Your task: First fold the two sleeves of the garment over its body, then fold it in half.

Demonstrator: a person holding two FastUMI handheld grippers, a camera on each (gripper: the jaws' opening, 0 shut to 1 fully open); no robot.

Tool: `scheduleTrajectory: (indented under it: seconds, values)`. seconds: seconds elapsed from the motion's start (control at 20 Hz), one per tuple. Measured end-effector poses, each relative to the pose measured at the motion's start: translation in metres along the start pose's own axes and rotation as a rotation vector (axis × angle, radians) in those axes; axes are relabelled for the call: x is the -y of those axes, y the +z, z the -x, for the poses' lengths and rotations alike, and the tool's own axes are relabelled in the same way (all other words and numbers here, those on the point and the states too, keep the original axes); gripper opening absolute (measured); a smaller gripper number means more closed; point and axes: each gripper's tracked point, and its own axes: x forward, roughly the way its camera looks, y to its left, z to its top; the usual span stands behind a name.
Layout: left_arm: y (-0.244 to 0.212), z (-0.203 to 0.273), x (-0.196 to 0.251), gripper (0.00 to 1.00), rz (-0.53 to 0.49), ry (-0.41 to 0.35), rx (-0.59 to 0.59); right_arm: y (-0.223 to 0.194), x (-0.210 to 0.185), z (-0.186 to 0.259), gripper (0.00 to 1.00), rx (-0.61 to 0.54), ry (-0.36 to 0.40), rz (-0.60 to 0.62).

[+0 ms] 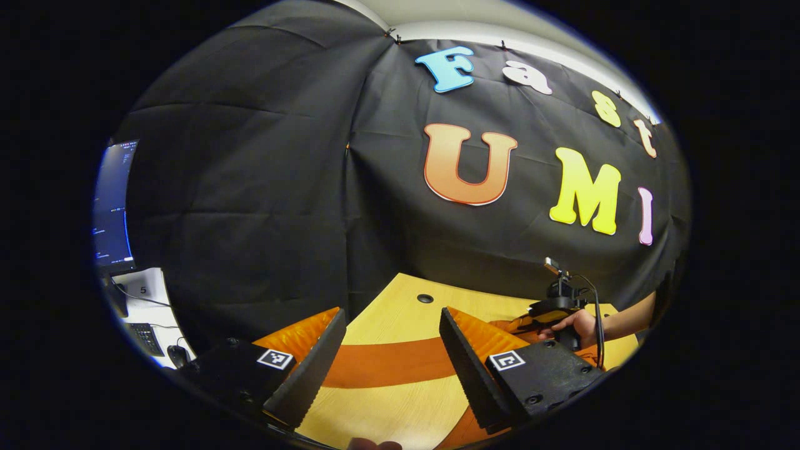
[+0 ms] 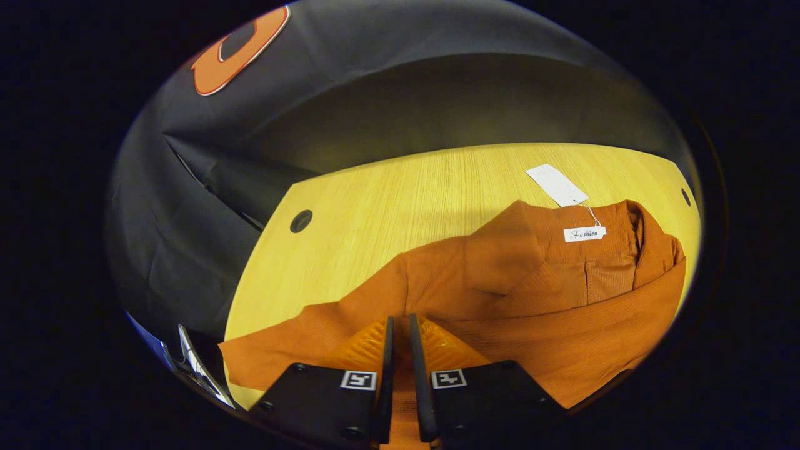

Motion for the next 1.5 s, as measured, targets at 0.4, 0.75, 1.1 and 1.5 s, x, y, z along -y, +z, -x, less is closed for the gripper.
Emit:
scheduleTrajectory:
  seconds: [0.4,0.75,1.1,1.5]
  values:
    - [-0.013,-0.017,-0.04,0.98,-0.062,-0.006,-0.043,0.01,-0.026,0.109,0.62,0.106,0.125,0.023]
    - [-0.073,-0.08,-0.093,0.98,-0.032,-0.065,-0.224,-0.017,-0.002,0.263,0.68,0.203,0.21,0.028]
    - [-0.178,-0.155,-0.146,0.98,0.188,-0.074,-0.515,-0.027,0.071,0.351,0.68,0.313,0.079,-0.072]
    - [-0.224,-0.182,-0.15,0.99,0.279,-0.102,-0.621,-0.055,0.103,0.367,0.68,0.312,-0.01,-0.167]
